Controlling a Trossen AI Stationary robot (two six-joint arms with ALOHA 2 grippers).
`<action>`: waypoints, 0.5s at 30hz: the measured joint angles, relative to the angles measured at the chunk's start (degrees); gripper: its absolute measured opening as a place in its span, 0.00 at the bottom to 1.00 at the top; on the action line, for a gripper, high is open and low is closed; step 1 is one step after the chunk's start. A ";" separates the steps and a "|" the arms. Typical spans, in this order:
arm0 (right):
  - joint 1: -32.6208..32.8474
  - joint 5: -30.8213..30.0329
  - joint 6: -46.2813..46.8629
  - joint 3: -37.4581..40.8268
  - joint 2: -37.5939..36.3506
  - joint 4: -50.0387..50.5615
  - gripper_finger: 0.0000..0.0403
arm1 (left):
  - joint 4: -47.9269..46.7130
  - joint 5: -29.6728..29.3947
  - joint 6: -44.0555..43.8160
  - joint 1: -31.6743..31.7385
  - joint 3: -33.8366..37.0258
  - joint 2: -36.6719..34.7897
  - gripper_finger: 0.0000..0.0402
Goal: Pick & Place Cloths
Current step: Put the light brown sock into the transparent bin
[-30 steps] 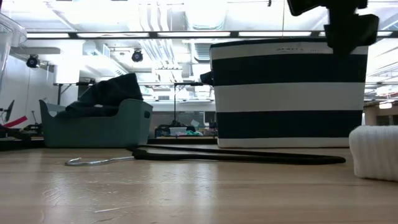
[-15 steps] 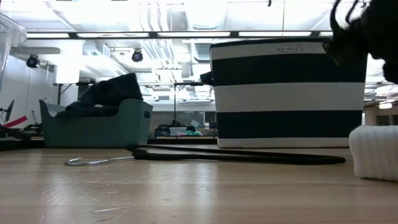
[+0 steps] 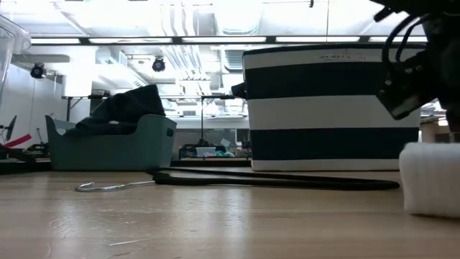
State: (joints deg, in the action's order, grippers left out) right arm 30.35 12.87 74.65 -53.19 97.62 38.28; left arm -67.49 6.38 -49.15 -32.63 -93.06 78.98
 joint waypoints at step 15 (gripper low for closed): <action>-2.97 -11.03 -5.35 -17.31 -8.90 0.96 0.02 | 15.30 -24.61 11.31 1.42 -2.37 0.04 0.57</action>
State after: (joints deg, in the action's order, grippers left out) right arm 27.38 1.84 69.30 -70.50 88.73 39.24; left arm -52.19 -18.23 -37.84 -31.22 -95.43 79.02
